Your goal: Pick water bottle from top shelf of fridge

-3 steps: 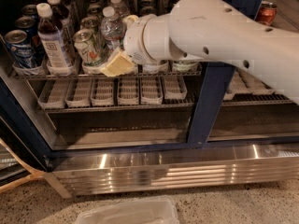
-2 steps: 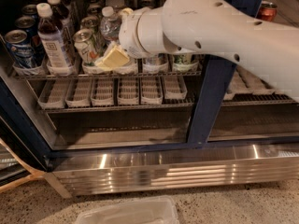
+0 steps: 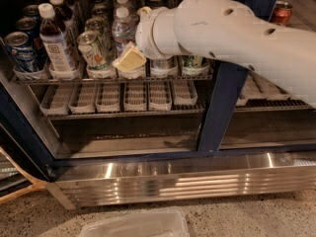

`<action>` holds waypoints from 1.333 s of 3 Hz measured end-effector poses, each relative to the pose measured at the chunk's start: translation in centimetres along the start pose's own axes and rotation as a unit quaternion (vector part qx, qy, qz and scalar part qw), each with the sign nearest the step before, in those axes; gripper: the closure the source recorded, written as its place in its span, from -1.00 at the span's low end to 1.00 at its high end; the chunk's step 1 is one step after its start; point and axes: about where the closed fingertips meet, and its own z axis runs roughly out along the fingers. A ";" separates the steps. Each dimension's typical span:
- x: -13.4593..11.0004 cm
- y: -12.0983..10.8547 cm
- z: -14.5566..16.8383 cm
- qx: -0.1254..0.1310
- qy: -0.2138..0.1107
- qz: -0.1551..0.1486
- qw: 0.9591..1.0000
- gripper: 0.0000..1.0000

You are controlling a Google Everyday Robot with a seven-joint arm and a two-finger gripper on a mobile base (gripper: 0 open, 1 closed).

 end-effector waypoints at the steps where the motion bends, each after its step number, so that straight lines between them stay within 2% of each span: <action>1: 1.3 0.9 0.4 -0.011 0.014 0.014 1.000 -0.64; 3: -0.8 4.1 2.1 -0.058 -0.012 0.019 0.998 -0.64; 4: -1.4 3.5 4.2 -0.055 -0.026 0.013 0.998 -0.64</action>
Offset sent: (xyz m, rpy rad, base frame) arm -0.0284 0.0324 -0.0397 0.0231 0.1324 0.0879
